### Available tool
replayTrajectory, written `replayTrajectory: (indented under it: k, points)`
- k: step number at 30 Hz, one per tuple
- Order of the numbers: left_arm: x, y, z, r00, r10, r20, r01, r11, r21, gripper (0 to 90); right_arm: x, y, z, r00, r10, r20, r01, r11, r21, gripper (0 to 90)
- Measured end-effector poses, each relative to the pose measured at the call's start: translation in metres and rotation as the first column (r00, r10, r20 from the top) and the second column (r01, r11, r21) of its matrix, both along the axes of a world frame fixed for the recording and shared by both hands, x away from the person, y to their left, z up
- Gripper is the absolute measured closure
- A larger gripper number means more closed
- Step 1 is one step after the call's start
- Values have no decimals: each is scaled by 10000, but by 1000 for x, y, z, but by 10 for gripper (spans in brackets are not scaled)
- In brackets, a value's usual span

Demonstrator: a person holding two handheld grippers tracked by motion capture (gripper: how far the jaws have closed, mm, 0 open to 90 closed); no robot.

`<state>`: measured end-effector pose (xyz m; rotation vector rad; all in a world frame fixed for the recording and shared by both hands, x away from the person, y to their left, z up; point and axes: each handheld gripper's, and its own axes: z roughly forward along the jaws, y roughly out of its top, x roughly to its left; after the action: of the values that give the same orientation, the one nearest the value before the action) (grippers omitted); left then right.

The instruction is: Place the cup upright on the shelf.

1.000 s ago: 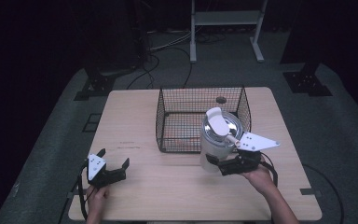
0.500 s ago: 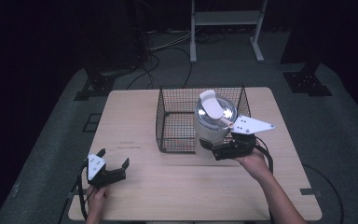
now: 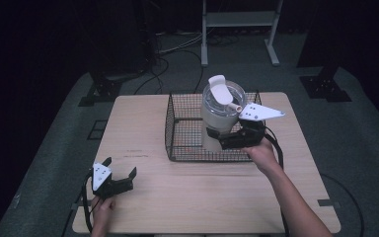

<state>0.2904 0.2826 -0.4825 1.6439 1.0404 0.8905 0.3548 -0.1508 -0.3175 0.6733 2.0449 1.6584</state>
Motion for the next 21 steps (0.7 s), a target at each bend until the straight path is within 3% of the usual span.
replayTrajectory:
  k: [10, 21]
  points:
    - [0, 0, 0, 10000, -3, 10, 3, 10000, -5, 0, 26, 11, 5, 9999, -110, -107, 104, 9981, -610, 93]
    - [0, 0, 0, 10000, -10, -1, 10, 10000, -64, 0, 51, 27, 10, 9995, -144, -270, 123, 9970, -765, 92]
